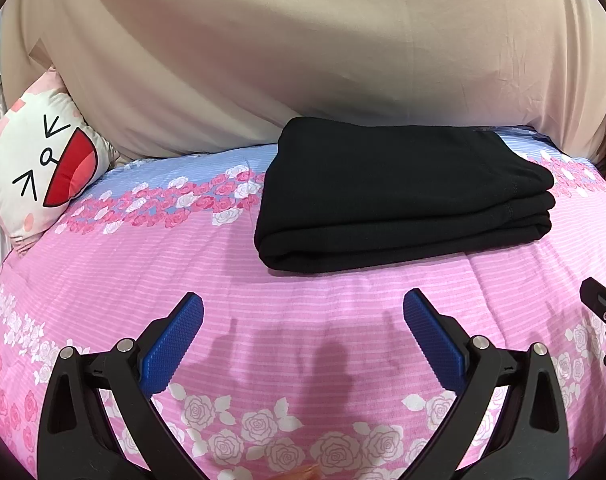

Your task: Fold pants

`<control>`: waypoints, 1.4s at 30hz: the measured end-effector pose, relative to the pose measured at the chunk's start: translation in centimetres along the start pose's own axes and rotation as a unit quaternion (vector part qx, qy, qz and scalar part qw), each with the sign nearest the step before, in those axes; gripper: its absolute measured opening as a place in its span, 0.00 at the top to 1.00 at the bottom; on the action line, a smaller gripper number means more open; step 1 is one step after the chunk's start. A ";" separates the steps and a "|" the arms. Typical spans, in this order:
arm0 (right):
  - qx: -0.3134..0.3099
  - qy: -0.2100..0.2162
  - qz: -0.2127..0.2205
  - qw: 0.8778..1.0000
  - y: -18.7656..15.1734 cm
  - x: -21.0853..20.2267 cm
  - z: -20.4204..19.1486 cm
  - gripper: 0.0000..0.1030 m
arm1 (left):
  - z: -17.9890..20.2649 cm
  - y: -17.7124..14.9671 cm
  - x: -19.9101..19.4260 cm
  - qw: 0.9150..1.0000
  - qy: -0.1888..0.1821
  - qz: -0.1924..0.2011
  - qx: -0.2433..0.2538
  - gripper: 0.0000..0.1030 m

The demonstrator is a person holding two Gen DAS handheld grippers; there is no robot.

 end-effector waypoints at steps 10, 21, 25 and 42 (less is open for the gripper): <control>0.000 0.000 0.000 1.000 0.0 0.0 0.0 0.32 | 0.0 0.0 -0.2 1.000 0.003 0.001 0.001 0.05; 0.000 0.000 0.000 1.000 0.0 0.0 0.0 0.32 | 0.0 0.0 -0.2 1.000 0.004 0.001 0.002 0.05; 0.000 0.001 0.000 1.000 0.1 0.1 0.0 0.32 | -0.1 0.0 -0.3 1.000 0.005 0.002 0.002 0.05; -0.001 0.001 0.001 1.000 0.1 0.0 0.1 0.32 | -0.3 0.0 -0.7 1.000 0.003 0.011 0.009 0.05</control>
Point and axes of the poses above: each gripper's, at about its wrist camera, not at the fingertips, and x roughly the way its jaws point, z to its right, y to its top, the point moved 1 cm from there along x, roughly the way its jaws point, and after that the axes turned 9 degrees about x, right-handed, at the moved point
